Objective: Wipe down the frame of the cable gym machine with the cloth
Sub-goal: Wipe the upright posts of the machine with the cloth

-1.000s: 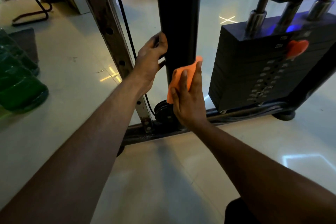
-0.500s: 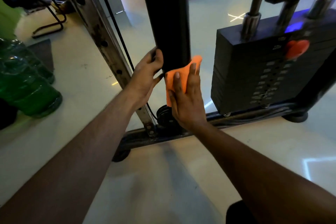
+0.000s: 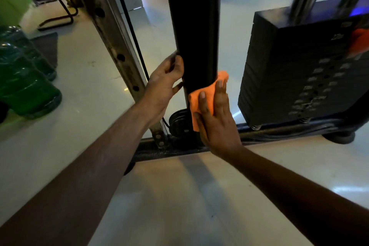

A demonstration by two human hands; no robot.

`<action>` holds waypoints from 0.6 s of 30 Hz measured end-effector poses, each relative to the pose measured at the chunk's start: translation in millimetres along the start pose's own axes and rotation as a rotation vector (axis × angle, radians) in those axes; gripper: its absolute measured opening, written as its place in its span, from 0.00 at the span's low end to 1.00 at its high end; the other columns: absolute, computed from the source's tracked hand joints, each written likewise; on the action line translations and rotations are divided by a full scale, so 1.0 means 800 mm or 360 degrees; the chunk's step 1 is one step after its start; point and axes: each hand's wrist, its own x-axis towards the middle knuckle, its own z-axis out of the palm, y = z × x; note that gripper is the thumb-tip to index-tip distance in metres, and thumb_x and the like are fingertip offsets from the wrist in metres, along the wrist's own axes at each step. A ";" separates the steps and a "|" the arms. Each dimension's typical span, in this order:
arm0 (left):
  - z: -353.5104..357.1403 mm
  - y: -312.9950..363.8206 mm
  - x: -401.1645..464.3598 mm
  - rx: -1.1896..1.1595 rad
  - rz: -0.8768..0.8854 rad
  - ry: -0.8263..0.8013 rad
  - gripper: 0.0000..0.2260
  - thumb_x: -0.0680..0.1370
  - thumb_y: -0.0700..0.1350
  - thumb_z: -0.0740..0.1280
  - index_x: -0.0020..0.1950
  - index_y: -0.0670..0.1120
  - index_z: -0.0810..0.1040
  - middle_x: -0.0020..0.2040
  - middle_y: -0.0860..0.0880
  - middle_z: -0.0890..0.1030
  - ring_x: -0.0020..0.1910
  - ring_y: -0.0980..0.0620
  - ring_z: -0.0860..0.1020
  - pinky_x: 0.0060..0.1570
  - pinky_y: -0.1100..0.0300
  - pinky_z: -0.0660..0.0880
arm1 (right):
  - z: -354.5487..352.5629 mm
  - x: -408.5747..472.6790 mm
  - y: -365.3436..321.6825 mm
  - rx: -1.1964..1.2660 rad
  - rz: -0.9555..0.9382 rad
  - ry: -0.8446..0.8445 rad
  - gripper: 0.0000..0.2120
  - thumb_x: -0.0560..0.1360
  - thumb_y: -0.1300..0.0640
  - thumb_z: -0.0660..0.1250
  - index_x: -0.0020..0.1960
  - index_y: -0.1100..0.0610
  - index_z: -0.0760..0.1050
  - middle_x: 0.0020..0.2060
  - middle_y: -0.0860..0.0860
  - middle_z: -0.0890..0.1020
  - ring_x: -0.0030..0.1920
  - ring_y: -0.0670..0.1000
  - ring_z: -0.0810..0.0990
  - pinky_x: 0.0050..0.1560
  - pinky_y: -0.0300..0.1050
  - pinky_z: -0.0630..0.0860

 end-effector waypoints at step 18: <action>0.020 -0.059 -0.006 -0.0051 0.0256 0.0065 0.21 0.89 0.50 0.61 0.83 0.53 0.69 0.75 0.57 0.78 0.72 0.60 0.77 0.74 0.54 0.75 | 0.039 -0.015 -0.010 0.0144 0.0159 0.0229 0.30 0.91 0.45 0.53 0.87 0.57 0.48 0.85 0.58 0.34 0.87 0.67 0.38 0.82 0.74 0.53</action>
